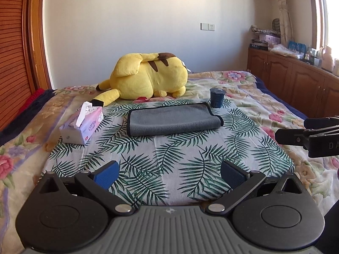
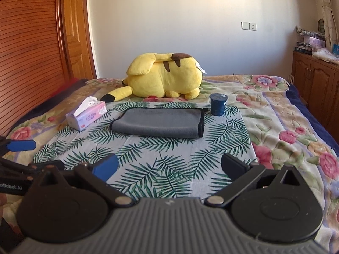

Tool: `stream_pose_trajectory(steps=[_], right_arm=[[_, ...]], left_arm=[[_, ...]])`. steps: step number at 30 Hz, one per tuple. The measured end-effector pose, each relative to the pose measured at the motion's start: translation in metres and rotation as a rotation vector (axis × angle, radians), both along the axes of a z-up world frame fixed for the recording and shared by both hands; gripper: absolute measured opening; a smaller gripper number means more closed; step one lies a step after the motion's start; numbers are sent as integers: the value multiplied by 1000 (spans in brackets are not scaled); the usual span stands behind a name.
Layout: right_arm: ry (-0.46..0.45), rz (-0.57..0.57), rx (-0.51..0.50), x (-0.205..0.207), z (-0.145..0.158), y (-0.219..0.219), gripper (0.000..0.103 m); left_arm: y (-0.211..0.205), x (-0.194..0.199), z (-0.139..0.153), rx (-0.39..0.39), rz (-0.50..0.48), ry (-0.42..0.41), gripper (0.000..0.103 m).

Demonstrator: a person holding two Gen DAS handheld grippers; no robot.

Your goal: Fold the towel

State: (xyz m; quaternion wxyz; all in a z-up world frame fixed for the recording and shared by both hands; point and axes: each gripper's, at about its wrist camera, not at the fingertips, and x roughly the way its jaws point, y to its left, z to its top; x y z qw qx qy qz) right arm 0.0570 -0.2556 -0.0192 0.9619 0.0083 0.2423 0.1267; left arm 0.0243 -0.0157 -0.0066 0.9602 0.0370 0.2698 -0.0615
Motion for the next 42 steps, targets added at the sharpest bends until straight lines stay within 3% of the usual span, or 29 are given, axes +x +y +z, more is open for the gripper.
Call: stream_pose_trajectory(steps=[19,42], right_arm=[[2,-23,-23,1,-20,8,103],[-84,-57,-51,-8,-16,9,103]], left_arm=[[18,8,-29,-27,58,16,87],[26,-9,-8,-40,69,-143,87]])
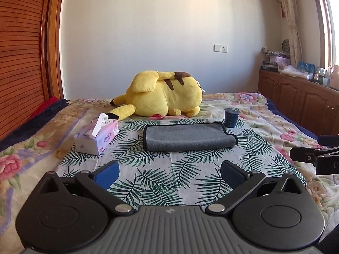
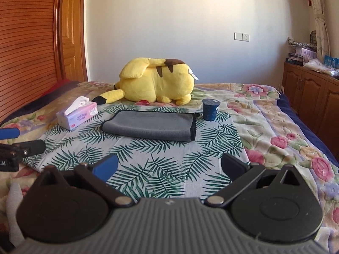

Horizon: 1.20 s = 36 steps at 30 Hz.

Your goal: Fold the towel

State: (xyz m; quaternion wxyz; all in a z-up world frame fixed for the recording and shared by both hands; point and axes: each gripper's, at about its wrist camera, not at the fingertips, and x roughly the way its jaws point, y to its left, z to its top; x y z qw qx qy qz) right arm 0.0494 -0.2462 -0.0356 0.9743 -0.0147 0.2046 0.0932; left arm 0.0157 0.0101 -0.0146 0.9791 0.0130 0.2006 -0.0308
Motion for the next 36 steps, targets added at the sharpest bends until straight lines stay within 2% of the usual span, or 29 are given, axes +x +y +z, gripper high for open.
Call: stream_pose_trajectory(steps=[14,36], right_arm=[[-113,-23,4,-11,8,-3,103],[-123,-37,16,-12,8,-6,103]], left_arm=[[1,-9,7,-16,-3,-62,87],[1,-9,5,-1,-5,-59,87]])
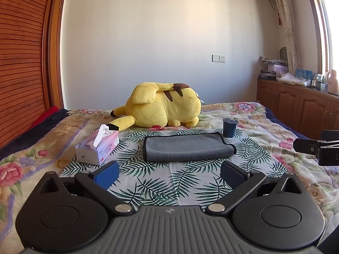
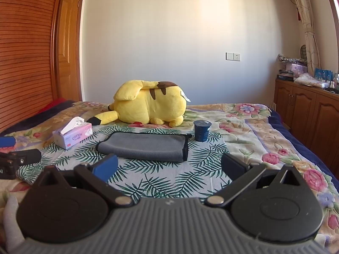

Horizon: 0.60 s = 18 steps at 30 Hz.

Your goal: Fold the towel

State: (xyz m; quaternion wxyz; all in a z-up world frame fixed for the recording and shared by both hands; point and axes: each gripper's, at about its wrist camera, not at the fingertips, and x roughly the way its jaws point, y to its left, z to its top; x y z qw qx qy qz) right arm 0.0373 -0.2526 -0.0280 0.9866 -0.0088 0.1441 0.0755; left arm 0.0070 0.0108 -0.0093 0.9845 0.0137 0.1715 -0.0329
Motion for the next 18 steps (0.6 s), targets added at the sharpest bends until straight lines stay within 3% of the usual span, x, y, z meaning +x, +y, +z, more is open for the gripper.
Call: stream_pose_trajectory(steps=[18], right_arm=[[0,0,0,0,0,-1,103]], left_arm=[[0,0,-1,6,-1,2,87]])
